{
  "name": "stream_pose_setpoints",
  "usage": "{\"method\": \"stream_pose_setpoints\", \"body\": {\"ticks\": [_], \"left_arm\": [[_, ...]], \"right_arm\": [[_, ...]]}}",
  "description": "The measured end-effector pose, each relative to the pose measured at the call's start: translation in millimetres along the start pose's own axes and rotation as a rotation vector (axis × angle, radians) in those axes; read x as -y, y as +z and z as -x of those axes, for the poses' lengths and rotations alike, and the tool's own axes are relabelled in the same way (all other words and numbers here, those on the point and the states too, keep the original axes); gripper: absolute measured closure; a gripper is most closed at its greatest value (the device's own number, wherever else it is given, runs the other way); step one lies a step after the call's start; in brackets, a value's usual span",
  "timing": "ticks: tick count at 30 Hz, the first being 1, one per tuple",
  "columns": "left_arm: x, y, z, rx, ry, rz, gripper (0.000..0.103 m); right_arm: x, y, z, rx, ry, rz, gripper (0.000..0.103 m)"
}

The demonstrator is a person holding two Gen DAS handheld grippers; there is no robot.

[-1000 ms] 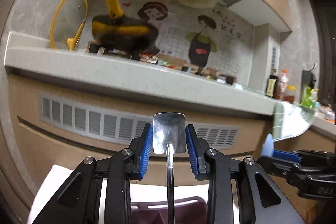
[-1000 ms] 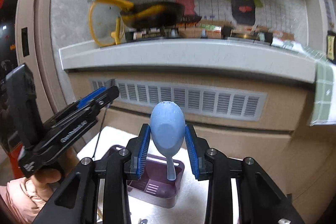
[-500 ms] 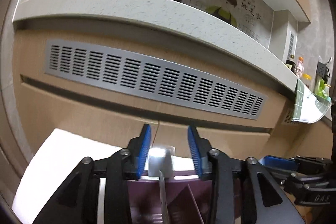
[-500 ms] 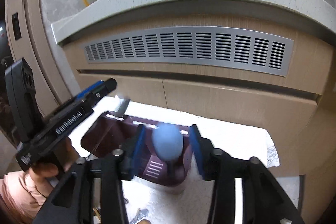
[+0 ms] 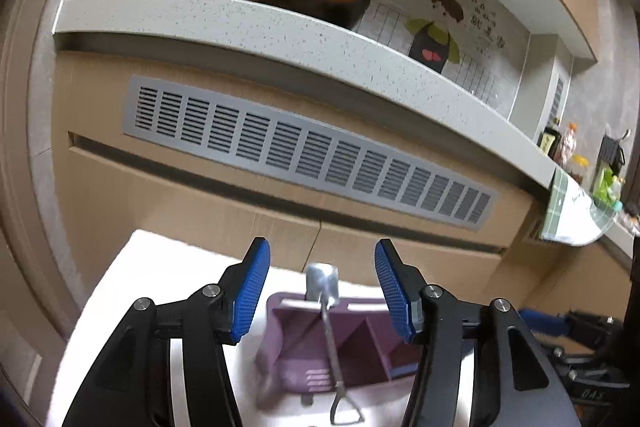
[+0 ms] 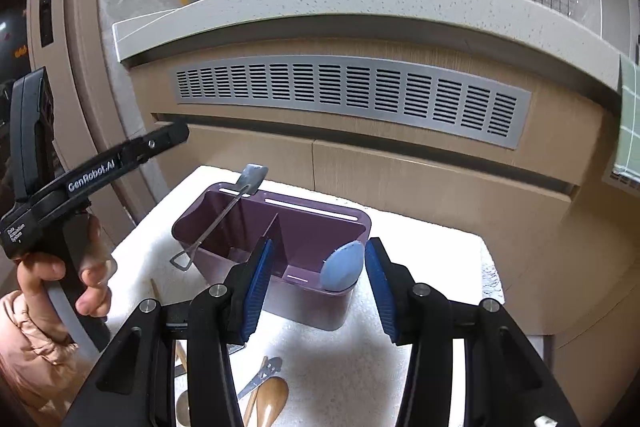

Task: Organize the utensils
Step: 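Lower the metal spatula into the purple caddy with the left gripper while the right lowers the blue spoon in, then grasp a wooden chopstick from the pile with the right gripper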

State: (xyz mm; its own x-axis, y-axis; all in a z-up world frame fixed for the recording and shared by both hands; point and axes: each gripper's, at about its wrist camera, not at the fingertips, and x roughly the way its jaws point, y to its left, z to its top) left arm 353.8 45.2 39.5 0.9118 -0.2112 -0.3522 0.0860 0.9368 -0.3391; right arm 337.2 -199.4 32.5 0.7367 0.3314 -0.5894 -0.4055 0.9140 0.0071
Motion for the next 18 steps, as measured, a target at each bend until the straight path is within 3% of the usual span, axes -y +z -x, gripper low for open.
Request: {"method": "stream_pose_setpoints", "body": {"ticks": [4, 7, 10, 14, 18], "left_arm": [[-11.4, -6.0, 11.8, -0.059, 0.021, 0.001, 0.047], [-22.7, -17.2, 23.1, -0.104, 0.089, -0.039, 0.042], [-40.2, -33.2, 35.6, -0.157, 0.137, -0.051, 0.037], [-65.0, -54.6, 54.5, -0.204, 0.14, -0.024, 0.037], [-85.8, -71.2, 74.8, -0.218, 0.134, 0.007, 0.031]], "right_arm": [[-4.5, 9.9, -6.1, -0.031, 0.062, -0.047, 0.056], [-10.4, 19.0, -20.1, -0.065, 0.068, -0.08, 0.055], [-27.4, 36.8, -43.3, -0.103, 0.039, -0.084, 0.053], [-50.6, 65.8, -94.8, -0.189, 0.084, -0.161, 0.046], [-73.4, 83.6, -151.5, -0.265, -0.005, -0.127, 0.046]]}}
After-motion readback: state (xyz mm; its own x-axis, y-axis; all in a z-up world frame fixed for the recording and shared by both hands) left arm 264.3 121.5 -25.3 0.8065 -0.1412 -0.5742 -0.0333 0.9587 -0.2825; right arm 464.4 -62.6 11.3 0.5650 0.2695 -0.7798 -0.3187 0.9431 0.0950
